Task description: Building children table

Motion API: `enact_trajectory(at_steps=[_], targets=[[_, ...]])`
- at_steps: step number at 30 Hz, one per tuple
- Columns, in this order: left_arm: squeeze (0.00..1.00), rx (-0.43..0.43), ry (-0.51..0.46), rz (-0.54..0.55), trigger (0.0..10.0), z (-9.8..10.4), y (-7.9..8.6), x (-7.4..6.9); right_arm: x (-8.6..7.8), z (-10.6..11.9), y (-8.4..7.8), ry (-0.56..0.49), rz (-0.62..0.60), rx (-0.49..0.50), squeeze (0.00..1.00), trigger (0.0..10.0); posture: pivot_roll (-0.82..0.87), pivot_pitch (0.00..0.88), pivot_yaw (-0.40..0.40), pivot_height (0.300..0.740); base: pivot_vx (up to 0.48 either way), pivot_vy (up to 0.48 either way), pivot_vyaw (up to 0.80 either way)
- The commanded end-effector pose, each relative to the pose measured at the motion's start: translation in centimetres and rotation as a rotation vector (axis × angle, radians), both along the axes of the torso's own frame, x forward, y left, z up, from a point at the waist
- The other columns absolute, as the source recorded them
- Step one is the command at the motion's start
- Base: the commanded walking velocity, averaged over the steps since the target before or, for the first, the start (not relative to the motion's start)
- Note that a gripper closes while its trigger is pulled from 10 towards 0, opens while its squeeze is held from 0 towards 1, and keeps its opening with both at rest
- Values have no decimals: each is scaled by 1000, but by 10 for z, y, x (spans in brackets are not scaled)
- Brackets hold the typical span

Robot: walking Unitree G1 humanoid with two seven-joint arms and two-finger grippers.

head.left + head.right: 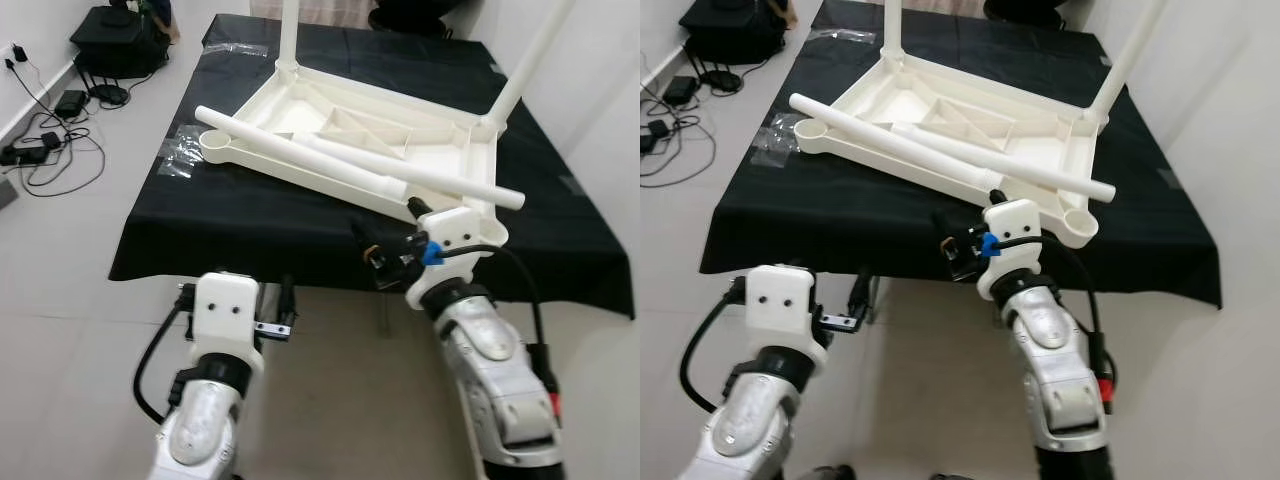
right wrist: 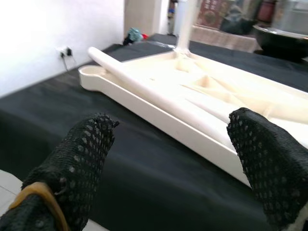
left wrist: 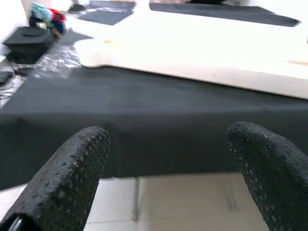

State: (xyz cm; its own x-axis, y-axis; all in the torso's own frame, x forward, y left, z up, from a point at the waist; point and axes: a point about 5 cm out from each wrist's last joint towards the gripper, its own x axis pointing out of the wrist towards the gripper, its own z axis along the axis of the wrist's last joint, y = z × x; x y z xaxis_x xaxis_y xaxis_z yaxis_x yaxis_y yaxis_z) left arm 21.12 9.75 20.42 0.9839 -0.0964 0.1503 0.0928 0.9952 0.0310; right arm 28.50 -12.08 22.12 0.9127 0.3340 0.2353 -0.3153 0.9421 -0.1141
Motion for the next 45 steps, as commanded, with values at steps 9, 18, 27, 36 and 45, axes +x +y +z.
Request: enact_trajectory(at_steps=[9, 18, 27, 36, 45], targets=[[0, -6, -18, -19, 10000, 7, -1, 0, 6, 6, -12, -8, -51, 51, 0, 10000, 7, 239, -150, 740, 317, 0, 0], [0, -28, -15, 20, 10000, 9, 5, 4, 12, 11, -22, -8, -91, 74, 0, 10000, 6, 239, -146, 740, 0, 0, -181], [0, -33, -14, 27, 10000, 10, 6, 4, 24, 22, -23, -10, -80, 103, 0, 10000, 8, 245, -147, 740, 0, 0, -89], [0, -35, -14, 35, 10000, 12, 8, 4, 59, 26, -19, 193, 97, 62, 0, 10000, 16, 242, -153, 740, 0, 0, -89], [0, -29, -24, 47, 10000, 17, 10, 4, 96, 24, -16, 528, 264, 155, 0, 10000, 36, 243, -167, 740, 0, 0, 0]])
